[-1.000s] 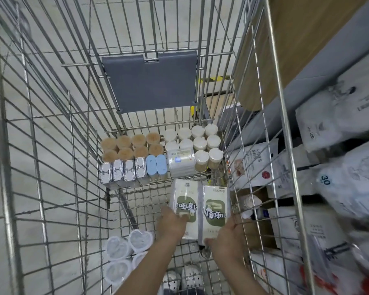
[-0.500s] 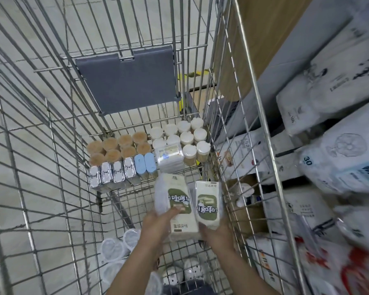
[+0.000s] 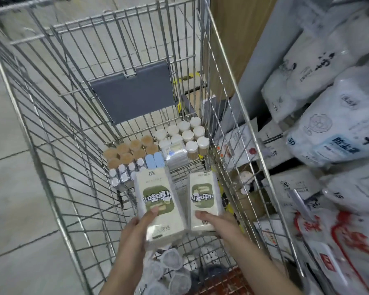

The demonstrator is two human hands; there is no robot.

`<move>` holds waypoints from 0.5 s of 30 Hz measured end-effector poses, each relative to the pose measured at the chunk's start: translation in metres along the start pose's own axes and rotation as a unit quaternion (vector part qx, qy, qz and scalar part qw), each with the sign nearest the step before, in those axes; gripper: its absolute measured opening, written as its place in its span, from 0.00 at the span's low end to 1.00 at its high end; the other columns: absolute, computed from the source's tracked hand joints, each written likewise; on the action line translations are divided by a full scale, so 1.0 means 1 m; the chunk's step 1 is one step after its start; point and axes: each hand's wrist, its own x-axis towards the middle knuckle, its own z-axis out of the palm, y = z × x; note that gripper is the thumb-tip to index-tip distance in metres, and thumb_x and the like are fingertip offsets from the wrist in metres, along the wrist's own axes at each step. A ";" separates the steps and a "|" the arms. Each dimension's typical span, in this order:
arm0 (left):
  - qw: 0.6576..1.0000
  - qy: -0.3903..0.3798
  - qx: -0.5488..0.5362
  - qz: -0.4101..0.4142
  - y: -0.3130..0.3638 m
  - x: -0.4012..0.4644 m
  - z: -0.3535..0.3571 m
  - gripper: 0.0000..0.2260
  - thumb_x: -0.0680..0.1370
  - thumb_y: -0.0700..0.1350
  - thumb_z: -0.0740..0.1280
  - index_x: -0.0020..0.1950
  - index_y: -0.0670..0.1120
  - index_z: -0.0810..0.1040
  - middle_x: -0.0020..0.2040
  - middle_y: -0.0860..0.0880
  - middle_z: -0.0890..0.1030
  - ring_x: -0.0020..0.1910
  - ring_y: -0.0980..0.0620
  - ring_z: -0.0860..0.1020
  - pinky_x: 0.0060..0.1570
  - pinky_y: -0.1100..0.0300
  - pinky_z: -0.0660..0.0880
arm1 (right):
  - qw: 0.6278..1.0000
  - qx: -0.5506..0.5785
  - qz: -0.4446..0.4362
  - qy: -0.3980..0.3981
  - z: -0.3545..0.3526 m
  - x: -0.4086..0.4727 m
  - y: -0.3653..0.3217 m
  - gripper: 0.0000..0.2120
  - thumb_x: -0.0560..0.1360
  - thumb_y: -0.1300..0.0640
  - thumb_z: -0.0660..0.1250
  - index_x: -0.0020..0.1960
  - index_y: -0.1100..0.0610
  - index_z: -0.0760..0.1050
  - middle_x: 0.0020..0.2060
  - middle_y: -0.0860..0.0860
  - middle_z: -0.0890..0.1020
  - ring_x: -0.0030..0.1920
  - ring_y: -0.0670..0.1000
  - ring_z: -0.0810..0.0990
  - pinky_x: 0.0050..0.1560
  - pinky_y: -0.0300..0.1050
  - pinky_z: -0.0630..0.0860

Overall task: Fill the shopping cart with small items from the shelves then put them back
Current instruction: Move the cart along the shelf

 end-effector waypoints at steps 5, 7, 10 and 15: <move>0.999 -0.035 0.010 0.036 0.051 -0.062 -0.009 0.36 0.60 0.59 0.77 0.63 0.42 0.76 0.57 0.43 0.82 0.56 0.42 0.80 0.60 0.43 0.72 | 0.995 0.041 -0.086 -0.033 -0.013 -0.103 -0.006 0.37 0.57 0.38 0.79 0.59 0.53 0.73 0.53 0.45 0.80 0.56 0.49 0.78 0.65 0.48 0.70; 0.996 -0.049 0.032 0.060 0.074 -0.091 -0.006 0.39 0.58 0.60 0.76 0.63 0.41 0.75 0.56 0.43 0.82 0.55 0.42 0.81 0.58 0.43 0.74 | 0.990 0.072 -0.118 -0.005 -0.023 -0.153 -0.013 0.24 0.59 0.43 0.80 0.50 0.53 0.78 0.45 0.44 0.83 0.49 0.46 0.80 0.62 0.47 0.70; 0.987 -0.090 0.089 0.101 0.104 -0.135 0.009 0.38 0.57 0.60 0.75 0.61 0.40 0.76 0.50 0.41 0.84 0.47 0.44 0.83 0.44 0.53 0.77 | 0.980 0.106 -0.166 -0.003 -0.045 -0.219 -0.016 0.27 0.55 0.43 0.82 0.49 0.55 0.82 0.46 0.47 0.86 0.51 0.50 0.82 0.64 0.52 0.71; 0.974 -0.147 0.120 0.123 0.126 -0.192 0.051 0.52 0.50 0.58 0.79 0.70 0.41 0.68 0.62 0.40 0.78 0.53 0.42 0.80 0.43 0.50 0.79 | 0.952 0.198 -0.222 0.070 -0.088 -0.311 0.006 0.34 0.54 0.50 0.82 0.58 0.55 0.77 0.46 0.50 0.86 0.49 0.51 0.84 0.52 0.48 0.77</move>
